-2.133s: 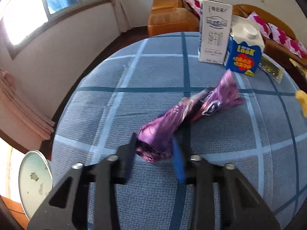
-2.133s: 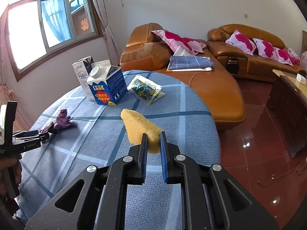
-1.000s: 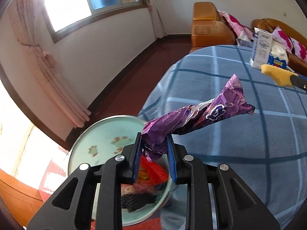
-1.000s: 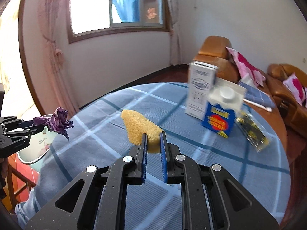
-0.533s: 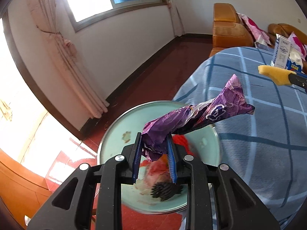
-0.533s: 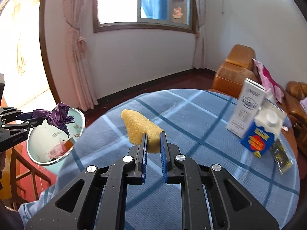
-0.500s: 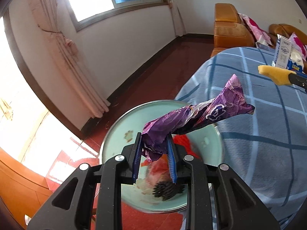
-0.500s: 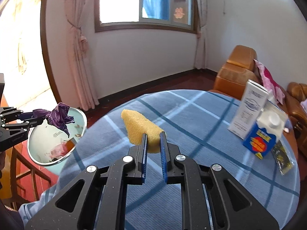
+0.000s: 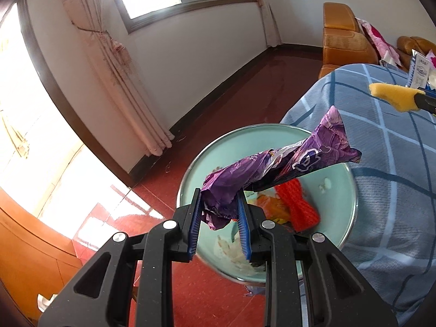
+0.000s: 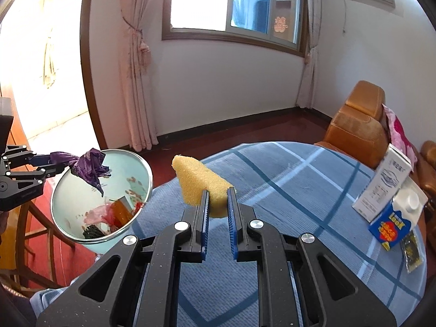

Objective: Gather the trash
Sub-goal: 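Carry the purple wrapper over the bin with the left tool while the right tool carries the sponge, then open both tools over the bin to drop the purple wrapper and sponge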

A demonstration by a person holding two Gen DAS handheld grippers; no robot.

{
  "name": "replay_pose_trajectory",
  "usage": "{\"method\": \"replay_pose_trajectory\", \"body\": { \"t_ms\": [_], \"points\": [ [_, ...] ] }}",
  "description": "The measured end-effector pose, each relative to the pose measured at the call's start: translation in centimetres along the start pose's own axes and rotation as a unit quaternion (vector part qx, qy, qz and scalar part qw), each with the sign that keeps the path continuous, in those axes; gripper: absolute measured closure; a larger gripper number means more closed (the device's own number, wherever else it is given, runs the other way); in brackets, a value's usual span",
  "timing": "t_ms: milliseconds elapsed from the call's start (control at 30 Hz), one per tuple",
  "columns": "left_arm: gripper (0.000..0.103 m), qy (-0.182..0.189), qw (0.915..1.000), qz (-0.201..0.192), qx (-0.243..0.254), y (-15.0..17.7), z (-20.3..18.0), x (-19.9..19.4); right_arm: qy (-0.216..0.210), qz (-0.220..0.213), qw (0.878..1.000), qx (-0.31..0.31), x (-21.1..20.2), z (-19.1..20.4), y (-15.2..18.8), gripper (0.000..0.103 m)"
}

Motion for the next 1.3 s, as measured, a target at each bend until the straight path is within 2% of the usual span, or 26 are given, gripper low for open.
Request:
{"method": "replay_pose_trajectory", "body": {
  "t_ms": [1033,1133,1200,1267,1300],
  "points": [
    [0.077,-0.041,0.9988,0.01,-0.024,1.5,4.6,0.2,-0.038,0.004,0.997,-0.063,1.7,6.3,-1.5,0.089],
    [0.068,-0.043,0.9986,0.007,-0.029,1.5,4.7,0.1,-0.047,0.005,0.996,-0.073,1.9,7.3,-1.7,0.088],
    [0.052,-0.052,0.9981,0.004,-0.032,1.5,4.8,-0.1,-0.061,0.01,0.995,-0.082,2.3,8.3,-1.7,0.085],
    [0.051,-0.045,0.9984,0.003,-0.033,1.4,4.7,-0.2,-0.064,0.009,0.994,-0.091,2.5,9.0,-1.6,0.066],
    [0.05,-0.045,0.9985,0.003,-0.031,1.4,4.6,-0.3,-0.064,0.01,0.994,-0.091,2.6,9.2,-1.6,0.065]
  ]
}}
Point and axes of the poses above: each gripper's, at about its wrist camera, not at the fingertips, and x roughly the way its jaws point, z to its left, y to its underside, the point moved 10 cm from there along x, roughly the way its jaws point, and after that the axes turned 2 degrees about z, right-handed, at the moved point
